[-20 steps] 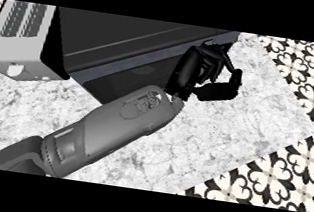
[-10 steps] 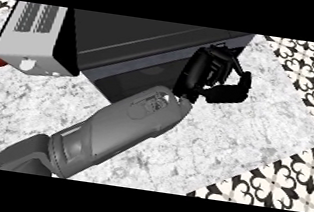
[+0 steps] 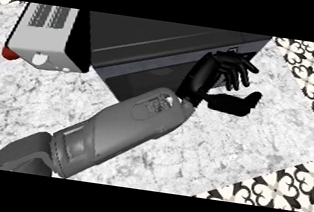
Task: Pick up the milk, place it into the microwave and close the microwave
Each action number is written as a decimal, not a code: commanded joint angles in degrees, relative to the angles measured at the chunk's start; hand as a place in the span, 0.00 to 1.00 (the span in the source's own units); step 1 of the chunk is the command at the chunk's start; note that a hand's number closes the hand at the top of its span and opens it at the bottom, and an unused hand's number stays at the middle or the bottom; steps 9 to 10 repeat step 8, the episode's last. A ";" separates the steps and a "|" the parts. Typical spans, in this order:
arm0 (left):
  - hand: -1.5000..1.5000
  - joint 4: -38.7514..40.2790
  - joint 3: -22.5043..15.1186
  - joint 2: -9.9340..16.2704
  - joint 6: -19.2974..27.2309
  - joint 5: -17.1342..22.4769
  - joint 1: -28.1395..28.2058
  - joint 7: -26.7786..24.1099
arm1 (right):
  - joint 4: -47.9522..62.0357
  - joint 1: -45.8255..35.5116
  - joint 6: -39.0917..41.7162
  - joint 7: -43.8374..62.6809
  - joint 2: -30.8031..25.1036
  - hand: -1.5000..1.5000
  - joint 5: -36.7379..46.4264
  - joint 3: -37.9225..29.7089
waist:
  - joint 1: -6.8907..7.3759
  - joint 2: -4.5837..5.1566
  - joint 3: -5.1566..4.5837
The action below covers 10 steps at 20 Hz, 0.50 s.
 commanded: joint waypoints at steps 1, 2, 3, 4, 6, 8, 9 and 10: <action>0.00 10.14 4.44 5.00 4.10 1.84 4.52 -0.41 | -0.06 1.18 -0.49 0.63 -0.76 0.00 -1.01 -1.71 | 2.89 0.15 -0.36; 0.00 9.87 4.90 5.36 3.62 2.54 4.13 -0.54 | -0.34 1.55 -0.59 0.67 -0.83 0.00 -0.85 -2.01 | 2.87 0.16 -0.39; 0.00 9.81 4.70 5.74 2.86 2.86 4.15 -0.70 | -0.59 1.59 -0.43 0.89 -1.01 0.00 -1.20 -1.94 | 3.50 0.28 -0.40; 0.00 10.01 4.64 5.32 3.22 3.22 4.24 -0.86 | -0.66 1.93 -0.28 0.77 -1.10 0.00 -1.80 -2.63 | 3.11 -0.03 -0.35; 0.00 10.04 4.09 5.13 2.82 3.72 4.17 -1.21 | -1.24 2.37 -0.32 1.03 -0.99 0.00 -2.16 -2.57 | 3.92 -0.08 -0.35; 0.00 10.26 3.28 5.08 2.40 4.13 4.91 -1.71 | -1.91 2.67 -0.50 1.24 -1.37 0.00 -2.56 -3.22 | 4.31 -0.15 -0.41; 0.00 10.26 3.28 5.08 2.40 4.13 4.91 -1.71 | -1.91 2.67 -0.50 1.24 -1.37 0.00 -2.56 -3.22 | 4.31 -0.15 -0.41; 0.00 10.26 3.28 5.08 2.40 4.13 4.91 -1.71 | -1.91 2.67 -0.50 1.24 -1.37 0.00 -2.56 -3.22 | 4.31 -0.15 -0.41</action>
